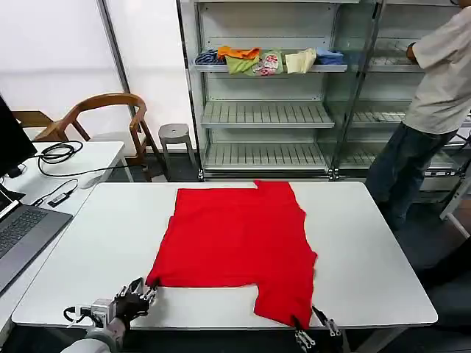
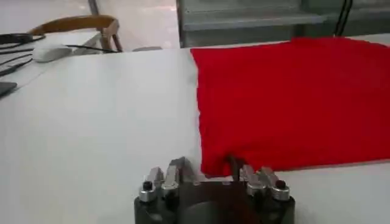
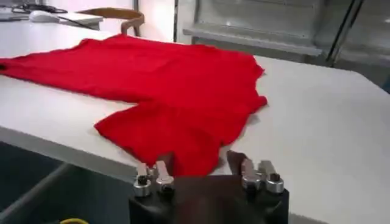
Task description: Fold and organize the clothes.
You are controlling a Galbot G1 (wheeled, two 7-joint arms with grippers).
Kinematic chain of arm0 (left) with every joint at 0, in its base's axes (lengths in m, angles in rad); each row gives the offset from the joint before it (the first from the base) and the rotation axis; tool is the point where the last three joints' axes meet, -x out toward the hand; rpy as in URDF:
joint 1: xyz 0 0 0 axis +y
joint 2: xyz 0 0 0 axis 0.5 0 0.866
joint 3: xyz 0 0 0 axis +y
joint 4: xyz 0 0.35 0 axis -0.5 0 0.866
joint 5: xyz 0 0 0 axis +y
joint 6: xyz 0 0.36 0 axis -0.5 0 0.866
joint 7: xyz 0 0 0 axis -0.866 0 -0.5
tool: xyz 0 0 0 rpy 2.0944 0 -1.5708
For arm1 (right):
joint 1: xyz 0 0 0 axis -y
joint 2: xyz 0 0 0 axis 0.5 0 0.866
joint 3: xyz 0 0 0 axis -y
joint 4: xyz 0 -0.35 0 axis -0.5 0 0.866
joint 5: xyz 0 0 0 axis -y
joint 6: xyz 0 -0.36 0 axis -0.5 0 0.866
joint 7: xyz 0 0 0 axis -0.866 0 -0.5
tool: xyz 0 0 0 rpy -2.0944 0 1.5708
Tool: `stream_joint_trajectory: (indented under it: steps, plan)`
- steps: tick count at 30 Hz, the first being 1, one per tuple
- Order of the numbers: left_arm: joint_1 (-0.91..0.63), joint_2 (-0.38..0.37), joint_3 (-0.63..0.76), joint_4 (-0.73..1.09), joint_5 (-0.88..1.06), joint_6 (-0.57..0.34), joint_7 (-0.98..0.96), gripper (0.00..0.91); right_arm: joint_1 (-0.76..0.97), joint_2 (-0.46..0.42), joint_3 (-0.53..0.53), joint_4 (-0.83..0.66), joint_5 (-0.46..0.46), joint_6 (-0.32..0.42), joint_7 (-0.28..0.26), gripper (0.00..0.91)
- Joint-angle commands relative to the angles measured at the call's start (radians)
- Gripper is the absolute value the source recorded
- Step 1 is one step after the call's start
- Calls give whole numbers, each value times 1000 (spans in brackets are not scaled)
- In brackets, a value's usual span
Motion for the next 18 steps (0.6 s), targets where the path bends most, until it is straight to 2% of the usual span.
stream_joint_trajectory:
  steps: [1,11,18]
  plan:
    - [4,-4,6,-9,1,1,10,20,1,0,-3,-5,14,-1,-1,0]
    - [-21,3,6,-50,-28,-20,23,30,41,-7,9,43,35,5,-24,0]
    - [-104,26,-6,-38,-85,-27,27,30,157,-20,32,56,81,-35,-23,0]
